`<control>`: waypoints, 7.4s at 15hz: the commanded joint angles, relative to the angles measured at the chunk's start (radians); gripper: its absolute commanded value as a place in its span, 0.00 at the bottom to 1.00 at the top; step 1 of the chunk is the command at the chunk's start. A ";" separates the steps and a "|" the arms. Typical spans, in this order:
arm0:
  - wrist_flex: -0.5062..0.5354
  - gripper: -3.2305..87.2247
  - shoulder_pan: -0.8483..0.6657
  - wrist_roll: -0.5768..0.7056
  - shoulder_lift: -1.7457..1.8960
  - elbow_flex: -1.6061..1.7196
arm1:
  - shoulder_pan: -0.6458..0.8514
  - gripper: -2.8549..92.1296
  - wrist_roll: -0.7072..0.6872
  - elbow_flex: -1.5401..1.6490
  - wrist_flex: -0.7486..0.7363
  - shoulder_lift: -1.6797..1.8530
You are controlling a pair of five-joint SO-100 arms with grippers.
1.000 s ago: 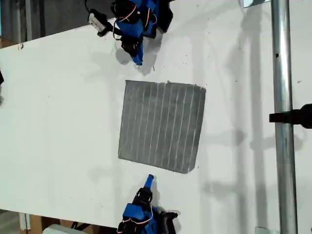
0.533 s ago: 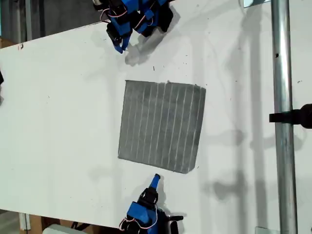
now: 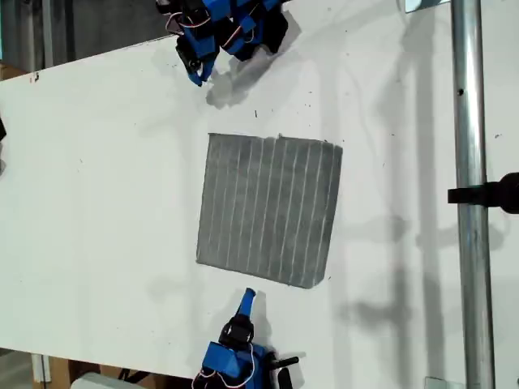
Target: Grasp corners of a towel and fold twice.
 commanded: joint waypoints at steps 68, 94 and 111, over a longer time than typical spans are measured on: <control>0.393 0.42 0.281 0.241 -2.025 -1.468 | -1.509 0.03 -0.256 -1.597 -0.301 -2.209; 0.419 0.00 0.037 0.331 -1.847 -1.522 | -1.339 0.03 -0.359 -1.488 0.015 -1.753; 0.204 0.01 -0.282 0.459 -1.937 -1.308 | -1.089 0.03 -0.511 -1.117 -0.199 -1.796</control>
